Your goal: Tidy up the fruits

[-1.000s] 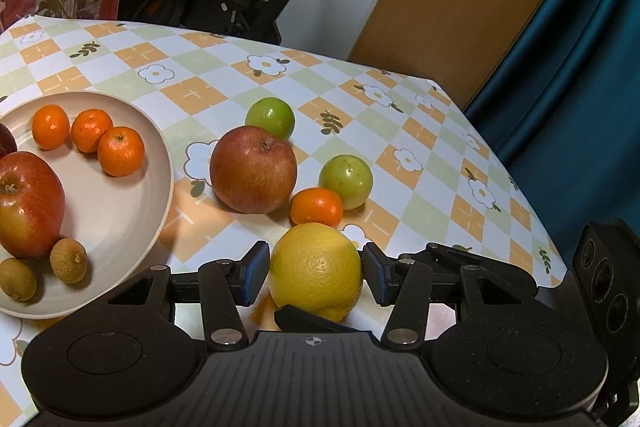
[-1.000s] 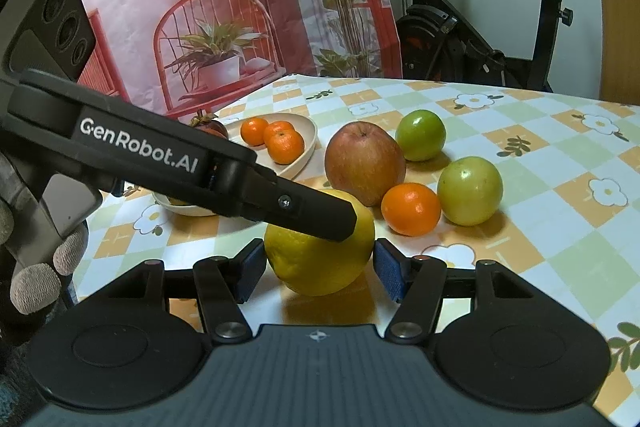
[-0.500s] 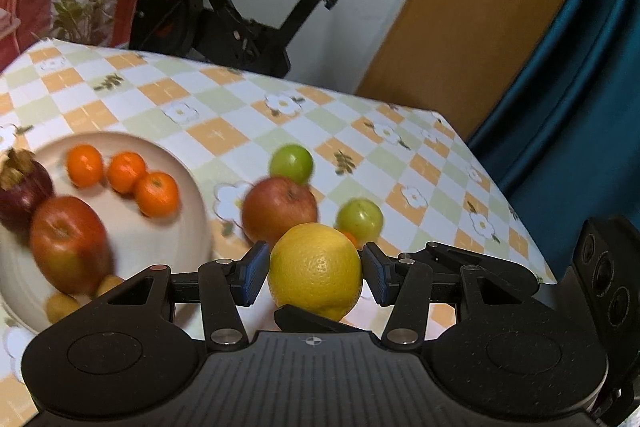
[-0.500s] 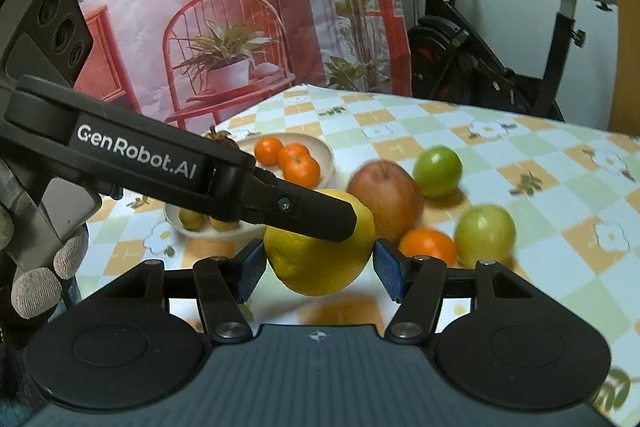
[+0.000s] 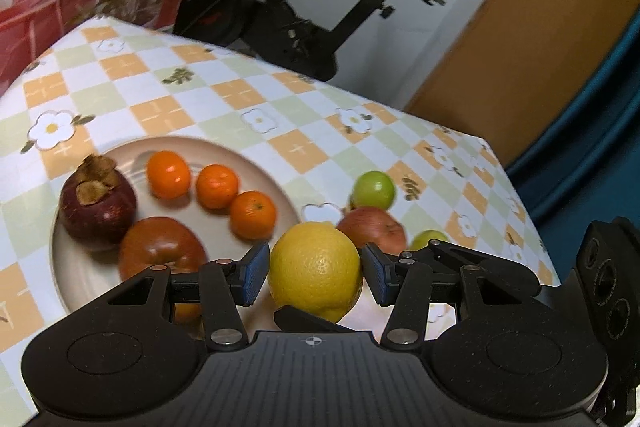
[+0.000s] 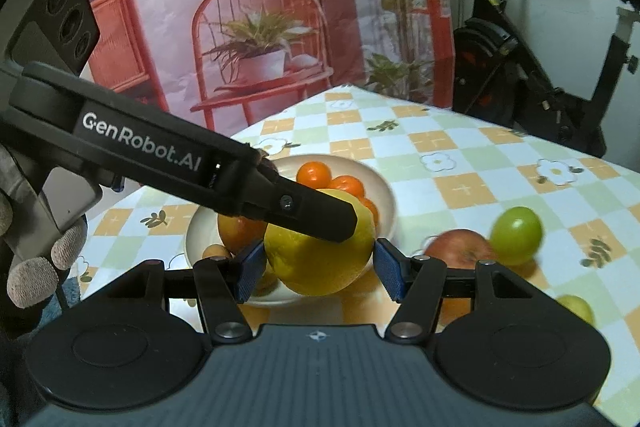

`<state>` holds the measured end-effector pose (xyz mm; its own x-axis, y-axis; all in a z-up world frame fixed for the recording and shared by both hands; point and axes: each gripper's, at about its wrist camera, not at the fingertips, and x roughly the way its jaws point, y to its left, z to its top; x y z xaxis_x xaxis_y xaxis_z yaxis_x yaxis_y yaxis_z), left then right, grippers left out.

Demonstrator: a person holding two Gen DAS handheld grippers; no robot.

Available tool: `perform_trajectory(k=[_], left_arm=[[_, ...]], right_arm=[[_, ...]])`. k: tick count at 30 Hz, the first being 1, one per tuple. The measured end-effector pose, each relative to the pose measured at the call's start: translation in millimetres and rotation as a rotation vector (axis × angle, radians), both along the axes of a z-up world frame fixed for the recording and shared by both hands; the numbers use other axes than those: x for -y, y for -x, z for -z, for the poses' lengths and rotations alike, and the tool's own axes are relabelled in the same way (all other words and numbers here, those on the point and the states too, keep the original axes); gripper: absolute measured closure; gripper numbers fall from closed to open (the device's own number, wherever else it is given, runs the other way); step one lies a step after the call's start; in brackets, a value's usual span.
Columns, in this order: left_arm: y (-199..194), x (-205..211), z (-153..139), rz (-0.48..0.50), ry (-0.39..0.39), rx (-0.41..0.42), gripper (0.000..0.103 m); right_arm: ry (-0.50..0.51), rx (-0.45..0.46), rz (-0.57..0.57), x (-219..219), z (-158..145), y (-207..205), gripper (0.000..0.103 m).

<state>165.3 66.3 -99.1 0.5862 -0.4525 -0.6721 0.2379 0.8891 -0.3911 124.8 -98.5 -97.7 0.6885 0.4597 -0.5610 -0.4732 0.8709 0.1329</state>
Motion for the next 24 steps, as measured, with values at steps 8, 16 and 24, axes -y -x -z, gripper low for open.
perform_trajectory(k=[8, 16, 24], left_arm=[[-9.3, -8.5, 14.6, -0.020, -0.002, -0.026, 0.049], [-12.0, -7.5, 17.8, -0.026, -0.015, -0.027, 0.049], [-12.1, -7.1, 18.9, -0.041, -0.037, -0.022, 0.056]], right_arm=[[0.032, -0.053, -0.023, -12.7, 14.5, -22.3, 0.042], [0.084, -0.054, -0.029, -19.8, 18.4, -29.2, 0.041], [0.135, -0.027, -0.035, -27.2, 18.0, -28.5, 0.041]])
